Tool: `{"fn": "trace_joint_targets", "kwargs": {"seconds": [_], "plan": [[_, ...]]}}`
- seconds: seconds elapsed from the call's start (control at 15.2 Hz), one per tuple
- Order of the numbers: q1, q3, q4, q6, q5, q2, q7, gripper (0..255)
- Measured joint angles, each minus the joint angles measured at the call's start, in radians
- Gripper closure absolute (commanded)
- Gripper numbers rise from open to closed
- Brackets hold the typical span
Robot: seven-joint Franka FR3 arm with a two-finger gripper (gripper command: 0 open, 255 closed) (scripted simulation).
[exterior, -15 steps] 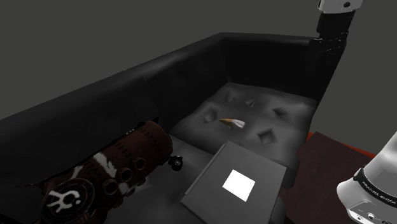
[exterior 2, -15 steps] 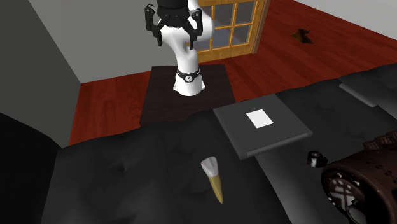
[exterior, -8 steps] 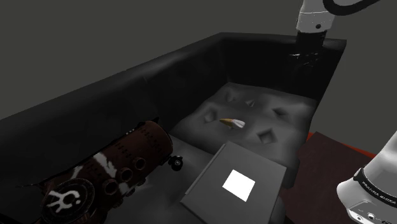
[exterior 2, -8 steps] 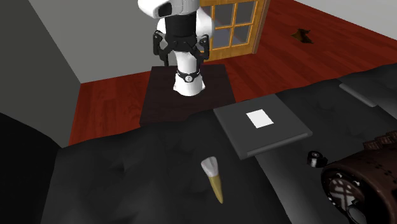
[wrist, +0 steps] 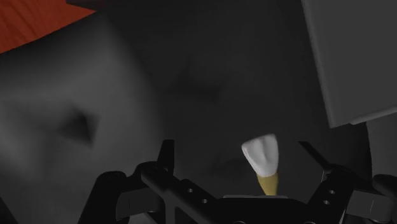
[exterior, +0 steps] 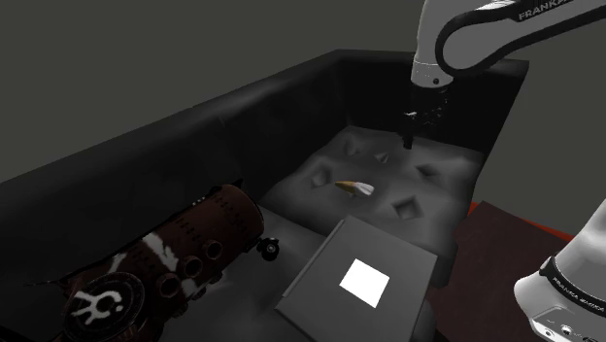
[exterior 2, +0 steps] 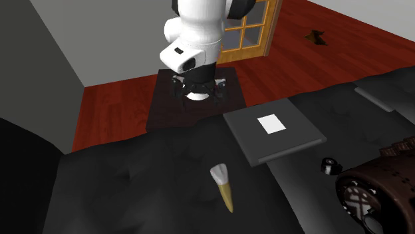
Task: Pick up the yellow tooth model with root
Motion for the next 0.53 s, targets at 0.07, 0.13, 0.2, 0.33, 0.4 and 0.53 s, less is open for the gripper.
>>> {"fn": "trace_joint_targets", "kwargs": {"seconds": [0.07, 0.13, 0.2, 0.33, 0.4, 0.53], "plan": [[0.004, 0.004, 0.008, 0.027, 0.000, 0.032, 0.002, 0], [0.006, 0.005, 0.009, 0.063, -0.002, 0.067, 0.001, 0], [0.009, 0.009, 0.009, 0.098, -0.004, 0.100, 0.004, 0], [0.017, 0.017, 0.040, 0.150, -0.006, 0.177, 0.010, 0], [0.020, 0.022, 0.054, 0.178, -0.009, 0.218, 0.014, 0], [0.025, 0.028, 0.086, 0.234, -0.016, 0.299, 0.018, 0]]}}
